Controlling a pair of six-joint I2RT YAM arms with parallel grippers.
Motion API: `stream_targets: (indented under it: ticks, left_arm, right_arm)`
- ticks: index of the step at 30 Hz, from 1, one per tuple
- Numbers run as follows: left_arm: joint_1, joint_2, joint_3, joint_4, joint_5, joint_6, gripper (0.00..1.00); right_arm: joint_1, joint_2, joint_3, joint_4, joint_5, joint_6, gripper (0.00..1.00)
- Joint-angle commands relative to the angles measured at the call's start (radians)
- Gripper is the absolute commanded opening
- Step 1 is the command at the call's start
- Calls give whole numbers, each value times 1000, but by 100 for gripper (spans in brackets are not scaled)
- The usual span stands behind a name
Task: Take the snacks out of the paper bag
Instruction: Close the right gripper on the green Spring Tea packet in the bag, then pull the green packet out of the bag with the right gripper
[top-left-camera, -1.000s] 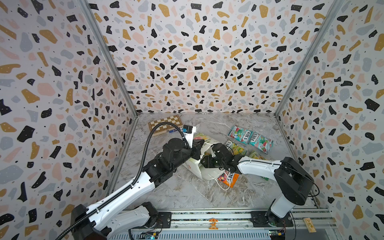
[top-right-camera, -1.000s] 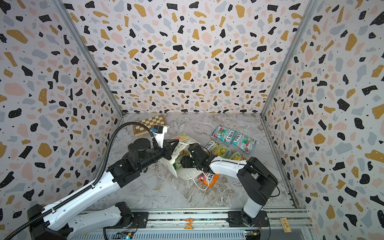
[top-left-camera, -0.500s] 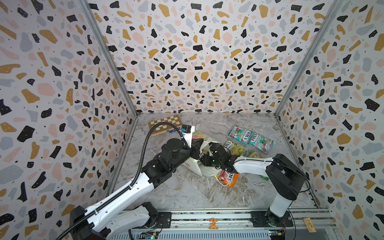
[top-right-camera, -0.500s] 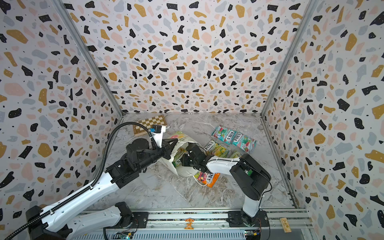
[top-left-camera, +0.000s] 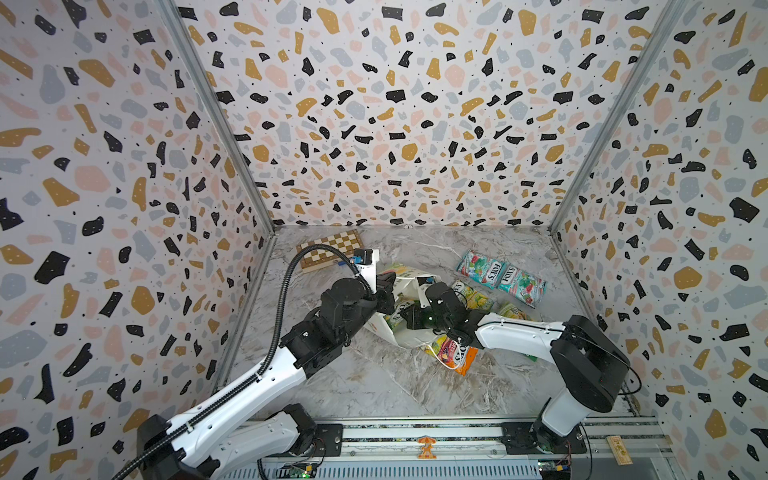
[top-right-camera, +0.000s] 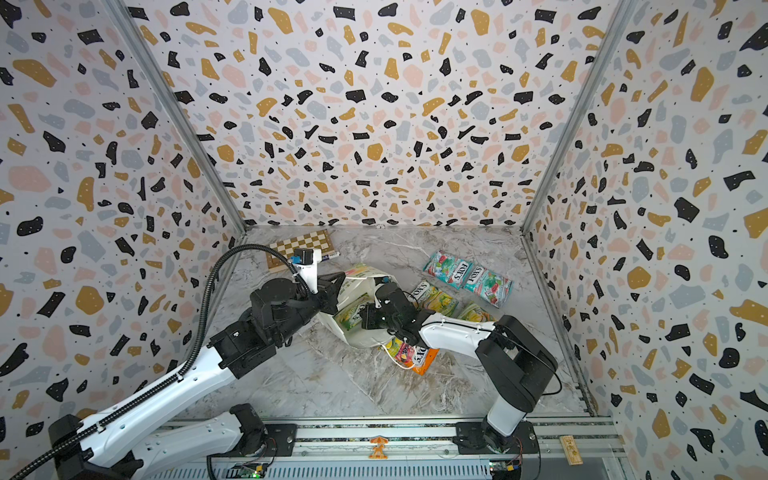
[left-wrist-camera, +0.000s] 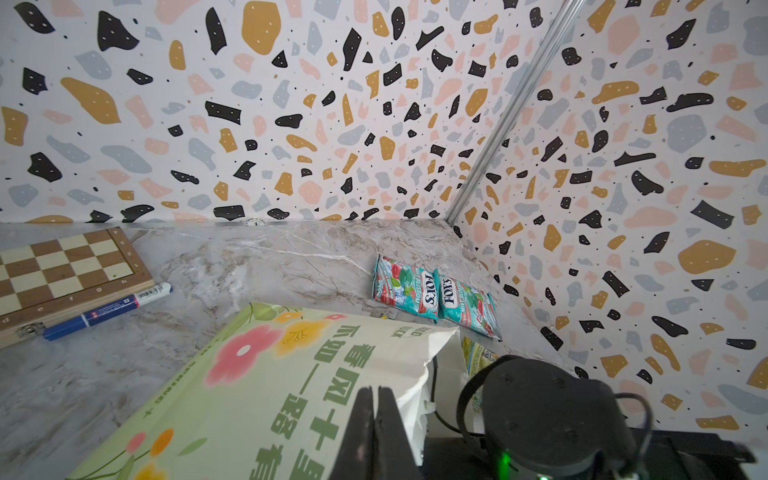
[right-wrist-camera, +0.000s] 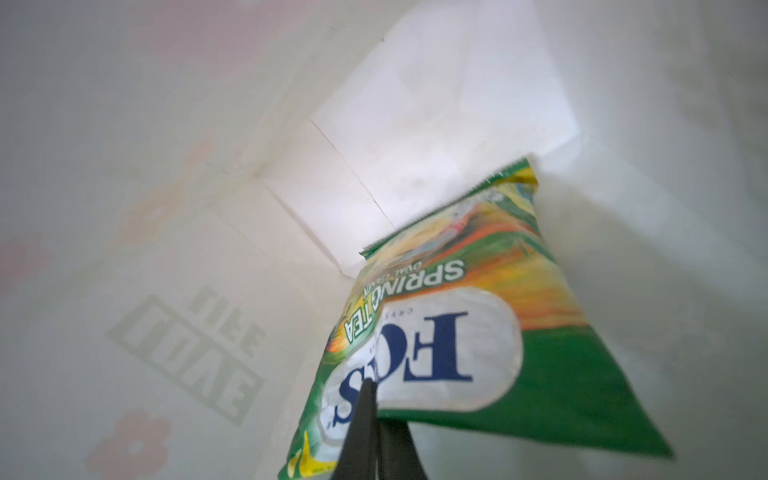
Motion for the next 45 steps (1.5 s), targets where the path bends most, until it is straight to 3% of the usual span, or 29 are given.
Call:
stream_targets:
  ticks: [1, 26, 45]
  left_arm:
    - [-2, -13, -16, 23, -65, -18, 0]
    - [-2, 24, -18, 18, -91, -54, 0]
    - [-2, 35, -10, 5, -98, -62, 0]
  right_arm:
    - [0, -73, -2, 5, -29, -59, 0]
    - [12, -326, 15, -58, -208, -246, 0]
    - [11, -598, 29, -330, -108, -404, 0]
